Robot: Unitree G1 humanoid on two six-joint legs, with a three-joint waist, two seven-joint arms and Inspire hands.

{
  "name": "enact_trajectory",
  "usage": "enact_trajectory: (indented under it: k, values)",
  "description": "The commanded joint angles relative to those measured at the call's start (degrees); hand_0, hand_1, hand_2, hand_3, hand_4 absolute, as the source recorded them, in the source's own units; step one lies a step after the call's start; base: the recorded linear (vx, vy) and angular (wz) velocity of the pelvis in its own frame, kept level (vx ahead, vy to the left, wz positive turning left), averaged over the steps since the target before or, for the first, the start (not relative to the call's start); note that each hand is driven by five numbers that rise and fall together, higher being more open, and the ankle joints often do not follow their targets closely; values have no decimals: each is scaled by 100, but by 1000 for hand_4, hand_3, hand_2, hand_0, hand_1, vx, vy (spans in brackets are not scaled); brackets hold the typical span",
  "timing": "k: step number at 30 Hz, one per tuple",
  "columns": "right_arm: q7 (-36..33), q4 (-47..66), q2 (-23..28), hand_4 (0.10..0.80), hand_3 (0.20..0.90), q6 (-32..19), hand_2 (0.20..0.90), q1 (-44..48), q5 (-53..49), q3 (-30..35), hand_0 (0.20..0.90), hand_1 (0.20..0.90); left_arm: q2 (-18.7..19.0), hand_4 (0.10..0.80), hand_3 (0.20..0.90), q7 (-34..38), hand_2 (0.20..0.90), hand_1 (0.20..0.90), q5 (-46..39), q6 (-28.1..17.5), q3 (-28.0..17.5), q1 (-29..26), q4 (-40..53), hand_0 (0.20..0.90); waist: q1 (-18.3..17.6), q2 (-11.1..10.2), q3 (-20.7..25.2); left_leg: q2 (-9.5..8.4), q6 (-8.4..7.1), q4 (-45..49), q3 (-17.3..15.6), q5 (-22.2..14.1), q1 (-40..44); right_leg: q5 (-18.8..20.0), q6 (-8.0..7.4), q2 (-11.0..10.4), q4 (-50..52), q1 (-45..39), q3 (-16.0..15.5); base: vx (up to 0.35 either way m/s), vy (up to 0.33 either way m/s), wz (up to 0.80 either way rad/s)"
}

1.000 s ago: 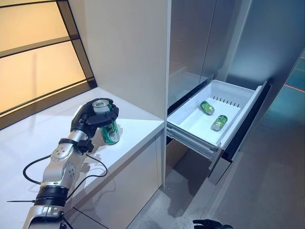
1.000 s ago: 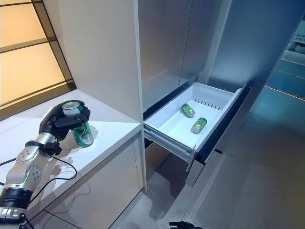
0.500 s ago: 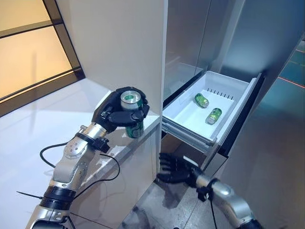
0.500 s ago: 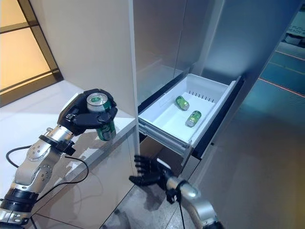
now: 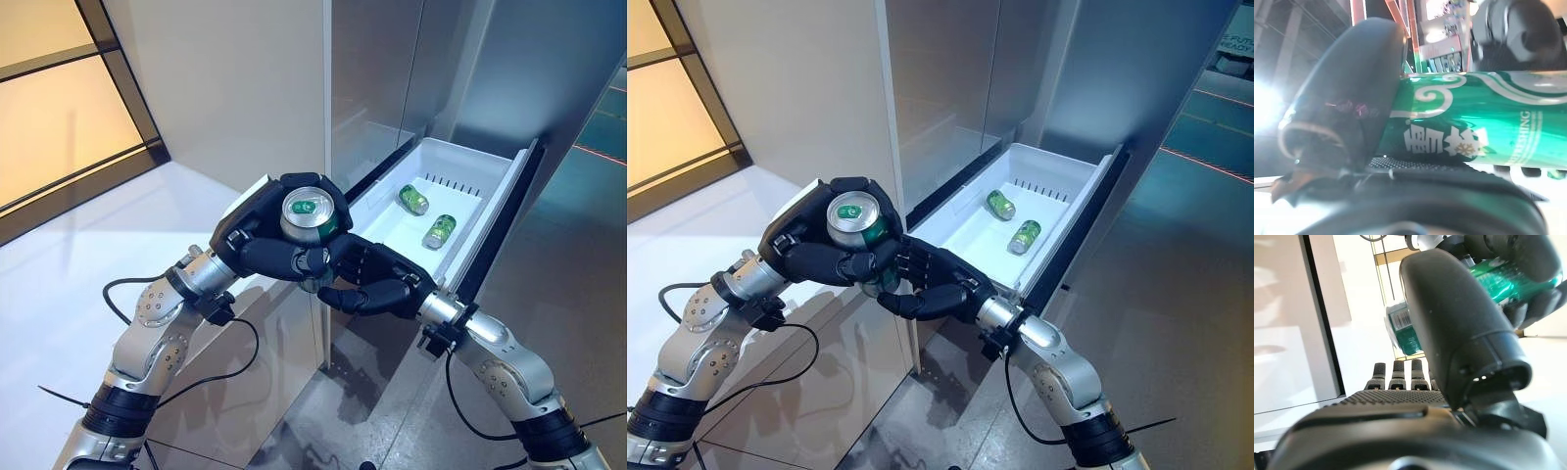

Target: Put drinks into fridge and close the fridge

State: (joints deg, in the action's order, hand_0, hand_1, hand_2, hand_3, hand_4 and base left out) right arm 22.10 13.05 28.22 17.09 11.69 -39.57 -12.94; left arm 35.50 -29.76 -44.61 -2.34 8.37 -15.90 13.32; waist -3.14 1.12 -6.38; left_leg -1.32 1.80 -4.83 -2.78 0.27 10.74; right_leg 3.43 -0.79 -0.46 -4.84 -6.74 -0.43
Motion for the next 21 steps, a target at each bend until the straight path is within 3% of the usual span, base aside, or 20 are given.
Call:
enact_trajectory:
  k: [1, 21]
  values:
    - [-91, 686, -147, 800, 900, -421, 900, 919, -491, -129, 900, 900, -4, 100, 200, 22, 300, 300, -793, -335, 114, -1278, 458, 300, 34, -217, 462, -117, 65, 19, 11, -169, -55, -153, -226, -175, 243, -53, 3, 0, 0, 0]
    - [184, 714, -435, 800, 900, 25, 900, 1581, -871, -1317, 900, 900, -594, 100, 200, 187, 300, 300, -1126, 49, 1121, -1660, 376, 300, 19, -253, 475, -127, 64, 22, -32, -141, -58, -119, -228, -180, 225, -50, 42, 0, 0, 0]
